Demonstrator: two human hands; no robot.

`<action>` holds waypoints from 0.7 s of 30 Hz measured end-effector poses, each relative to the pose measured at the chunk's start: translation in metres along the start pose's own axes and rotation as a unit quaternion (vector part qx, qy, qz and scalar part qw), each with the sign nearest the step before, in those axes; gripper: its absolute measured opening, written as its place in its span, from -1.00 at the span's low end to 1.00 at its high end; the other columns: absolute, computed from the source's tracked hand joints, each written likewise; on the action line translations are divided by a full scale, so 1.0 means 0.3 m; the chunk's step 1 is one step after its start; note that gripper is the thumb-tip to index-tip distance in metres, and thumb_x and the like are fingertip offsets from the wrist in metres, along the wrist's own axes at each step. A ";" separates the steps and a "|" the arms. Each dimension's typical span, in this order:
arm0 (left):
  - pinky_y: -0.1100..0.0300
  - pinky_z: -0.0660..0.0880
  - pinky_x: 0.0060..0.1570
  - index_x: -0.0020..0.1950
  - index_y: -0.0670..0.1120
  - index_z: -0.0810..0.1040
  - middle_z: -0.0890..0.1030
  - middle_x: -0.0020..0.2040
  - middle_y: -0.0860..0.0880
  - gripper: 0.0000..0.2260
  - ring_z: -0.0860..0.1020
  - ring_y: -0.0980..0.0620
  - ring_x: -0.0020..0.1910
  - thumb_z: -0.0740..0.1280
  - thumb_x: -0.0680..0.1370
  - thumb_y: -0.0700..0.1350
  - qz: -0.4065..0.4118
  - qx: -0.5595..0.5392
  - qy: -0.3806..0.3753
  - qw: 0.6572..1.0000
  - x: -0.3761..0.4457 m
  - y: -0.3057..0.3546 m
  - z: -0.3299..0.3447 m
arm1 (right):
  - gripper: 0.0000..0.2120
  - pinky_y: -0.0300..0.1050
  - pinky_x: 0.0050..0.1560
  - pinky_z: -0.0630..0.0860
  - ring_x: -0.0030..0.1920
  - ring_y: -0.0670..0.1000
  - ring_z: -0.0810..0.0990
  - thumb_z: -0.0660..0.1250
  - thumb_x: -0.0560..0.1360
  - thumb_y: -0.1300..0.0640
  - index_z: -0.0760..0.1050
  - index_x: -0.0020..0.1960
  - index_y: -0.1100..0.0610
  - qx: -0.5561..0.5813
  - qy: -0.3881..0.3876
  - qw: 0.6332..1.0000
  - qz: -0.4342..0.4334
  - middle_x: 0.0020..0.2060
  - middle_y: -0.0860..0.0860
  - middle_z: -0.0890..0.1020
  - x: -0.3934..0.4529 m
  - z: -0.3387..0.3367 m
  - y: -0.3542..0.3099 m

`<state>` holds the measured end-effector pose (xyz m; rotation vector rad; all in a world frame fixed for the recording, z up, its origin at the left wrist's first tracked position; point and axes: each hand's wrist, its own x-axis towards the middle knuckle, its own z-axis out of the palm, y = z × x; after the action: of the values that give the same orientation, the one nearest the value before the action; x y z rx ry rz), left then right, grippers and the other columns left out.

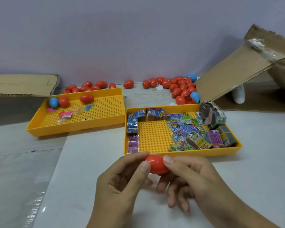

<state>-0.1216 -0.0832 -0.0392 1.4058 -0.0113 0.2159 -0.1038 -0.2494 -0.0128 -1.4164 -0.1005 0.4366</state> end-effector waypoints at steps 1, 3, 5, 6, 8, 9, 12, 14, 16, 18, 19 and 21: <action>0.02 0.65 -0.21 0.00 0.06 0.73 0.71 -0.24 -0.16 -0.64 0.64 -0.04 -0.37 0.55 0.26 0.14 -0.003 -0.003 -0.002 1.000 0.000 0.001 0.000 | -0.63 -0.27 -0.62 0.33 -0.51 0.06 0.58 0.35 0.44 -0.11 0.62 -0.16 0.23 -0.001 -0.001 1.000 0.001 -0.34 0.19 0.66 0.000 0.000 0.000; 0.02 0.65 -0.21 0.01 0.07 0.73 0.71 -0.23 -0.17 -0.59 0.66 -0.07 -0.35 0.57 0.23 0.20 -0.008 -0.008 -0.004 1.000 -0.001 0.000 -0.001 | -0.64 -0.28 -0.62 0.33 -0.51 0.06 0.57 0.34 0.44 -0.12 0.63 -0.16 0.20 -0.002 -0.003 1.000 0.003 -0.35 0.19 0.66 -0.002 0.002 0.000; 0.05 0.64 -0.21 0.02 0.08 0.74 0.71 -0.21 -0.17 -0.59 0.67 -0.08 -0.33 0.57 0.23 0.19 -0.009 -0.005 -0.001 1.000 -0.002 -0.001 0.001 | -0.64 -0.28 -0.62 0.33 -0.51 0.05 0.56 0.34 0.44 -0.12 0.62 -0.17 0.20 -0.004 -0.001 1.000 0.004 -0.35 0.18 0.66 -0.003 0.005 0.001; 0.09 0.64 -0.22 0.02 0.09 0.74 0.72 -0.20 -0.17 -0.58 0.68 -0.08 -0.33 0.57 0.22 0.20 -0.005 -0.001 0.003 1.000 -0.003 -0.002 0.000 | -0.63 -0.28 -0.62 0.33 -0.51 0.05 0.56 0.35 0.44 -0.13 0.61 -0.16 0.21 -0.006 0.001 1.000 0.002 -0.35 0.17 0.65 -0.002 0.006 0.001; 0.21 0.61 -0.24 0.00 0.11 0.75 0.73 -0.17 -0.14 -0.63 0.69 -0.08 -0.32 0.56 0.23 0.16 0.002 0.010 0.015 1.000 -0.005 -0.005 -0.001 | -0.60 -0.27 -0.61 0.34 -0.49 0.05 0.55 0.38 0.42 -0.17 0.61 -0.15 0.20 -0.013 0.006 1.000 -0.005 -0.34 0.15 0.66 -0.001 0.006 0.002; 0.25 0.60 -0.24 -0.02 0.12 0.75 0.74 -0.16 -0.12 -0.69 0.70 -0.08 -0.31 0.56 0.25 0.11 0.004 0.015 0.020 1.000 -0.004 -0.007 0.000 | -0.60 -0.27 -0.61 0.34 -0.49 0.05 0.54 0.39 0.39 -0.19 0.62 -0.14 0.18 -0.016 0.010 1.000 -0.009 -0.34 0.14 0.66 0.000 0.005 0.002; 0.28 0.60 -0.26 -0.09 0.12 0.76 0.74 -0.20 -0.10 -0.78 0.71 -0.10 -0.31 0.55 0.27 0.01 0.005 0.027 0.028 0.999 -0.004 -0.013 0.003 | -0.70 -0.27 -0.61 0.35 -0.50 0.05 0.53 0.42 0.36 -0.17 0.65 -0.15 0.07 -0.017 0.015 0.999 -0.022 -0.33 0.12 0.66 -0.002 0.005 -0.002; 0.26 0.60 -0.30 -0.14 0.08 0.76 0.72 -0.26 -0.14 -0.80 0.69 -0.12 -0.35 0.56 0.25 -0.01 -0.003 0.030 0.035 0.999 -0.007 -0.013 0.008 | -0.73 -0.28 -0.61 0.35 -0.51 0.03 0.54 0.41 0.39 -0.13 0.65 -0.17 0.08 -0.016 0.012 0.999 -0.026 -0.34 0.12 0.67 -0.005 0.004 -0.004; 0.20 0.61 -0.36 -0.18 0.04 0.76 0.69 -0.32 -0.18 -0.83 0.66 -0.14 -0.43 0.55 0.26 0.00 -0.014 0.025 0.039 0.999 -0.010 -0.007 0.013 | -0.73 -0.29 -0.62 0.34 -0.52 0.02 0.54 0.40 0.44 -0.10 0.63 -0.21 0.11 -0.017 0.012 0.999 -0.024 -0.35 0.14 0.67 -0.006 0.002 -0.004; 0.17 0.59 -0.41 -0.21 0.00 0.75 0.66 -0.37 -0.17 -0.77 0.61 -0.11 -0.51 0.56 0.22 0.08 -0.022 0.024 0.034 0.999 -0.013 0.002 0.016 | -0.72 -0.29 -0.62 0.33 -0.53 0.02 0.55 0.37 0.46 -0.10 0.63 -0.26 0.09 -0.015 0.016 1.000 -0.022 -0.36 0.16 0.66 -0.007 0.001 -0.004; 0.16 0.58 -0.43 -0.22 -0.02 0.74 0.64 -0.39 -0.17 -0.72 0.58 -0.10 -0.53 0.53 0.20 0.13 -0.027 0.021 0.033 0.999 -0.015 0.008 0.018 | -0.71 -0.30 -0.63 0.32 -0.54 0.02 0.55 0.36 0.45 -0.11 0.62 -0.28 0.08 -0.015 0.017 1.000 -0.021 -0.38 0.16 0.66 -0.009 0.001 -0.005; 0.15 0.54 -0.48 -0.26 -0.06 0.73 0.58 -0.45 -0.17 -0.67 0.52 -0.08 -0.58 0.50 0.19 0.18 -0.038 0.013 0.029 0.999 -0.016 0.016 0.019 | -0.69 -0.30 -0.64 0.32 -0.57 0.03 0.55 0.36 0.42 -0.14 0.61 -0.30 0.07 -0.016 0.018 1.000 -0.017 -0.41 0.17 0.64 -0.012 -0.001 -0.008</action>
<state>-0.1264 -0.0888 -0.0342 1.4230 0.0924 0.1940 -0.1064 -0.2511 -0.0098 -1.4515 -0.1029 0.3838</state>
